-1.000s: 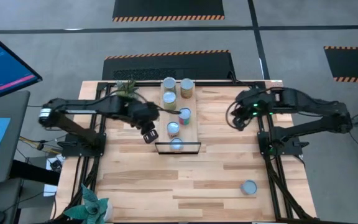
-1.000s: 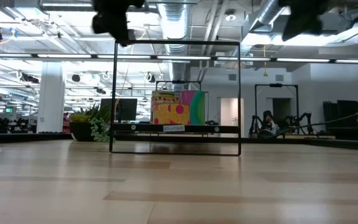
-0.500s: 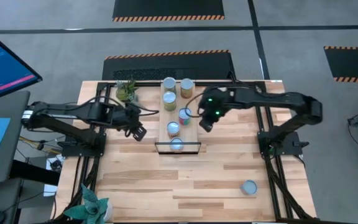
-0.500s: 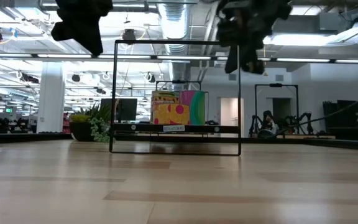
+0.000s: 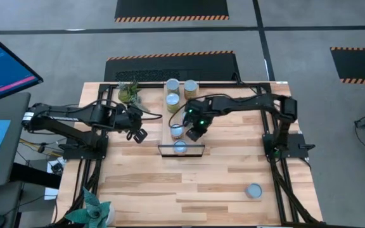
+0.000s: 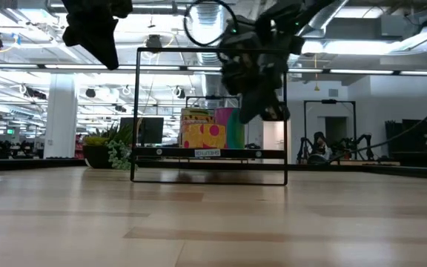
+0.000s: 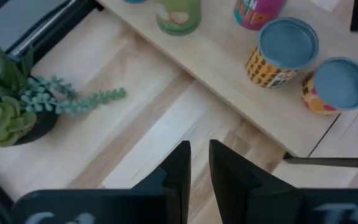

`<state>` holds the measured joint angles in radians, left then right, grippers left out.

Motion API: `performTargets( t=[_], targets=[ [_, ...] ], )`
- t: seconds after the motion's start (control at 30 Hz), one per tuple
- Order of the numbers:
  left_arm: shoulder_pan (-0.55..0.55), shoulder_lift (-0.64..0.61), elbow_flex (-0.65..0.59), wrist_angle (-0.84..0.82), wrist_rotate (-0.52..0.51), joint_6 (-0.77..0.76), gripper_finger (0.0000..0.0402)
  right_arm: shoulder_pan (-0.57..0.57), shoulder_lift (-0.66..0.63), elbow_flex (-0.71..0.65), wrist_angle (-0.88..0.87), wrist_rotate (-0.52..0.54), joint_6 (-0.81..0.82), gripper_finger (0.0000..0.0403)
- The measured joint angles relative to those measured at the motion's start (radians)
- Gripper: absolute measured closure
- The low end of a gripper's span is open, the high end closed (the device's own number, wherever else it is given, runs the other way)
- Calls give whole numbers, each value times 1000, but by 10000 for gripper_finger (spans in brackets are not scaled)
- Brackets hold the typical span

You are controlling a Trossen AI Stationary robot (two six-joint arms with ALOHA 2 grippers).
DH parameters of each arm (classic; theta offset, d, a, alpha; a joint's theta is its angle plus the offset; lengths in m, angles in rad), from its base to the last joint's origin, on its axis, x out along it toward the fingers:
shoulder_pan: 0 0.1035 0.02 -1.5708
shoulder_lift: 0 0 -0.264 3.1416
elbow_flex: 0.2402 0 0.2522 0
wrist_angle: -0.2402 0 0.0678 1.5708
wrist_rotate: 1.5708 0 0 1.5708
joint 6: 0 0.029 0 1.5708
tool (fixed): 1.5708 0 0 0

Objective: Pick and place cans onto a shelf
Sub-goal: Adjust the cans on the shelf

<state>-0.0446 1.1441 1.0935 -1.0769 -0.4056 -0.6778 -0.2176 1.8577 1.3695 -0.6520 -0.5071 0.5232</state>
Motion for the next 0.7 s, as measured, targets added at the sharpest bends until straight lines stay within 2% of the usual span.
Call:
performTargets(
  t=[0.33, 0.7],
  targets=[
    [-2, 0, 0, -33, -10, 55, 356, 49, 110, 82, 38, 7, 38, 388],
    [-2, 0, 0, -34, -10, 95, 356, 45, 107, 121, 66, 42, 45, 387]
  ],
)
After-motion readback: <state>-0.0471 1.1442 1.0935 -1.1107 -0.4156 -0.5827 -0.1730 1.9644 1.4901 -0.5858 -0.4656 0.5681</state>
